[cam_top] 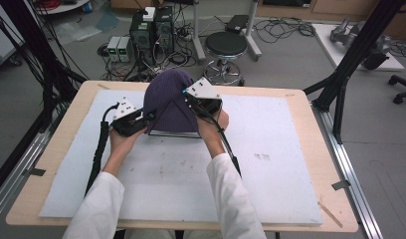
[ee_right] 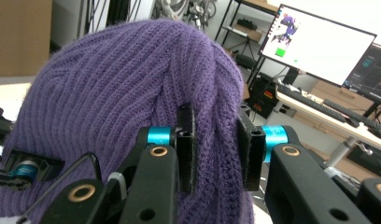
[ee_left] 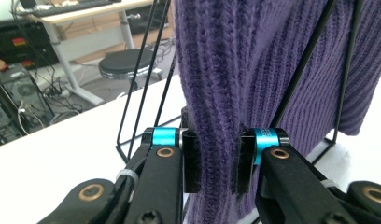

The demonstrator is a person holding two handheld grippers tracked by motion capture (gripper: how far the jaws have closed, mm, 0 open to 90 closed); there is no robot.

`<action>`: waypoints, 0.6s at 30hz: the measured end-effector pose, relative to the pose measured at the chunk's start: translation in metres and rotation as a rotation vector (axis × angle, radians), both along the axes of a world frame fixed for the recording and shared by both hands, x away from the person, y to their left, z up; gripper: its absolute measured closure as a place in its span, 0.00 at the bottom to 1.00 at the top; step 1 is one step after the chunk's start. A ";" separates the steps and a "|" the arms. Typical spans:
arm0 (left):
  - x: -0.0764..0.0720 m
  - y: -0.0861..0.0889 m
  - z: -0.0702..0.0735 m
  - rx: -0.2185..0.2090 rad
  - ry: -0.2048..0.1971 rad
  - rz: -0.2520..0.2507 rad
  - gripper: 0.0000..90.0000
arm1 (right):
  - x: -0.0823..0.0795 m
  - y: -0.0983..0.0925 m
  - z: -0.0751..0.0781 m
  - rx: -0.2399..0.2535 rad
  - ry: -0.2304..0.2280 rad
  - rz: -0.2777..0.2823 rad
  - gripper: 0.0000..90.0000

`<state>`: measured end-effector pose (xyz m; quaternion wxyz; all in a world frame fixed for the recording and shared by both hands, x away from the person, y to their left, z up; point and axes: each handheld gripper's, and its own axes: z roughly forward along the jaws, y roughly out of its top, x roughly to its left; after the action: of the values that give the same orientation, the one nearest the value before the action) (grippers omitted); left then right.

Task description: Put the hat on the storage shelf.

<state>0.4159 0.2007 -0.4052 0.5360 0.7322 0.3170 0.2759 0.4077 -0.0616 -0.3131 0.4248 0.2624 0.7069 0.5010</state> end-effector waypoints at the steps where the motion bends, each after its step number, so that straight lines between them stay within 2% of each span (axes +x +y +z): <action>1: 0.000 0.000 -0.001 0.006 0.006 -0.002 0.87 | 0.000 0.001 -0.001 -0.003 0.000 0.001 0.82; 6: 0.001 0.003 -0.004 0.037 0.043 0.004 0.86 | 0.000 0.003 -0.008 -0.011 0.019 0.007 0.81; 7: 0.001 0.004 -0.005 0.033 0.034 0.005 0.86 | 0.000 0.003 -0.010 -0.009 0.018 0.009 0.81; 9: -0.003 0.007 -0.011 0.005 -0.009 0.020 0.86 | -0.001 0.002 -0.012 0.002 0.024 0.005 0.80; 14: -0.003 0.011 -0.017 -0.038 0.014 0.021 0.86 | -0.002 0.005 -0.012 0.000 0.019 0.021 0.79; 18: -0.003 0.011 -0.017 -0.034 0.010 0.019 0.85 | -0.003 0.006 -0.012 0.002 0.020 0.024 0.78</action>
<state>0.4127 0.2117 -0.4219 0.5441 0.7212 0.3315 0.2719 0.4051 -0.0552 -0.3252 0.4114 0.2591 0.7137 0.5043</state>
